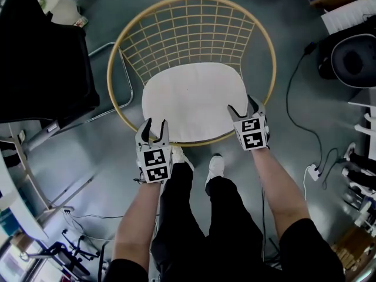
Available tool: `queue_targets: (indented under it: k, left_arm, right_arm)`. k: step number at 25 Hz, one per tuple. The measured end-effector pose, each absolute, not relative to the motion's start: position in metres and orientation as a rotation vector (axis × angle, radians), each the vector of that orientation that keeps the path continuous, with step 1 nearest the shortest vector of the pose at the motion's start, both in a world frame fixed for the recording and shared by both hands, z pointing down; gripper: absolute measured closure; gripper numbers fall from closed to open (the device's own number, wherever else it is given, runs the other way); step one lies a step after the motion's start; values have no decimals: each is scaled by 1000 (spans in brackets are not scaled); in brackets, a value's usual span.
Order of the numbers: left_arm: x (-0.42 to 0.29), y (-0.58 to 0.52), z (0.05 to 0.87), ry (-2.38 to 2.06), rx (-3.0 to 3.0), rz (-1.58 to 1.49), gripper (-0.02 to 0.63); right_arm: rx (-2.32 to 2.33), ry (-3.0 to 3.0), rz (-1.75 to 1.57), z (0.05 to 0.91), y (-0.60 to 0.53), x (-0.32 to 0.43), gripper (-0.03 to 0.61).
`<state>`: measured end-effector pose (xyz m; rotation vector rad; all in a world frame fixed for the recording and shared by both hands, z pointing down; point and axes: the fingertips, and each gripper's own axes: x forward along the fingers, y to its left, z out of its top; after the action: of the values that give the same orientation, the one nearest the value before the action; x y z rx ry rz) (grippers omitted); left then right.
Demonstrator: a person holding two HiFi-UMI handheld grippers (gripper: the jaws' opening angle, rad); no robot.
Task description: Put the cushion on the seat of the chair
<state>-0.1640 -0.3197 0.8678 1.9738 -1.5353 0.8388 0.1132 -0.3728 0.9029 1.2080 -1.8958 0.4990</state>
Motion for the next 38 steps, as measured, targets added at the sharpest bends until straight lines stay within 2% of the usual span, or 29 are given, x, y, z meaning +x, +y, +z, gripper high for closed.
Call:
queue_targets:
  k: [2,3,4,5,15,26,38]
  left_arm:
    - [-159,-317,855,-1541,1993,819,509]
    - [-157,-317,848,-1545,2001,805,556]
    - [-154,-317,839,-1551,2008,789,566]
    - [-151,-315,829,-1553,2013,772,589]
    - [-107,-287,685,-1564,2125,592,597]
    - [-66,-215,521,-1648,2239,464,597]
    - [-40,-153,437,-1693,2293,374,597]
  right_arm:
    - [1202,-1963,491,885,-372,101,324]
    - [1201,-1998,496,874,-371,95,396]
    - [1198,-2035,505,862,-370,90,497]
    - [1191,-2073,518,849,-368,85,564]
    - [1108,-2318,550,701,-332,63,566]
    - [1045,-2532,435,525,-259,72,566]
    - [999,-2631,372,444,-189,82,566]
